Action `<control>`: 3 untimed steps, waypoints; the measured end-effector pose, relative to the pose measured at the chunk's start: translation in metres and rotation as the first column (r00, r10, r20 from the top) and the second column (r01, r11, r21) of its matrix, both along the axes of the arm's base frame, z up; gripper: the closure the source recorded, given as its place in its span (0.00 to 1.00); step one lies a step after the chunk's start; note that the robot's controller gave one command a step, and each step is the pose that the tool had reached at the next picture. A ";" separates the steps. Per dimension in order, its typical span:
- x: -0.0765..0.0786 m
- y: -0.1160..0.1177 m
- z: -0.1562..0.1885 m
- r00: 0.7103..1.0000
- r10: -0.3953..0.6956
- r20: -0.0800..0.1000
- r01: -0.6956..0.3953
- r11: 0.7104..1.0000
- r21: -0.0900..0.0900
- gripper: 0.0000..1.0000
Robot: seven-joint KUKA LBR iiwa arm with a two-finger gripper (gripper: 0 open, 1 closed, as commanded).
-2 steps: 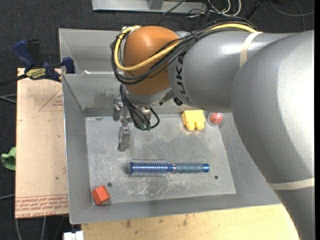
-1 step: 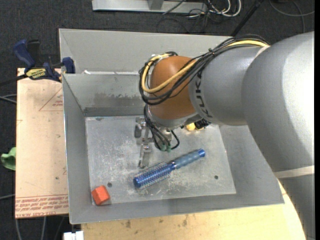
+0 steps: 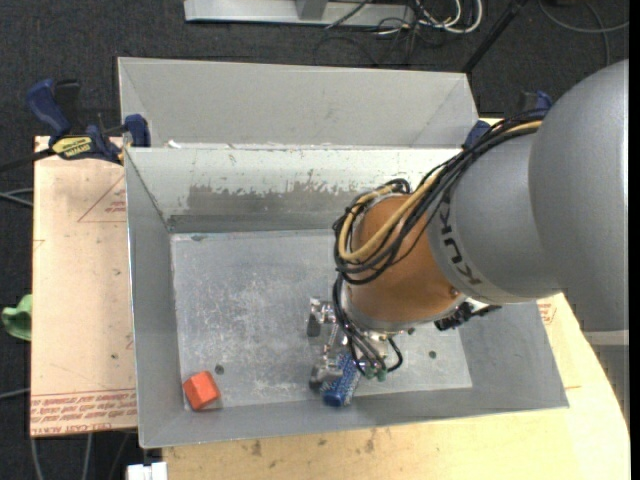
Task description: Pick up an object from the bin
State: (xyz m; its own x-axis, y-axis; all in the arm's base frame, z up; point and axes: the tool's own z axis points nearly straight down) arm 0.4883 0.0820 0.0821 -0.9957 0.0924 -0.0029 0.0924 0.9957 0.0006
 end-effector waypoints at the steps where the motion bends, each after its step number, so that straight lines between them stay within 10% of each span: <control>1: -0.007 -0.022 0.053 0.995 -0.103 0.002 0.103 0.995 0.001 0.00; 2: 0.010 -0.031 0.053 0.999 -0.033 0.000 0.033 0.999 0.000 0.00; 3: -0.003 -0.027 -0.010 0.948 0.318 0.014 -0.318 0.948 -0.002 0.00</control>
Offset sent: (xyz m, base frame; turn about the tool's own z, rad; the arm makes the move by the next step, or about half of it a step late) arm -0.0082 -0.0217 0.0515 0.1035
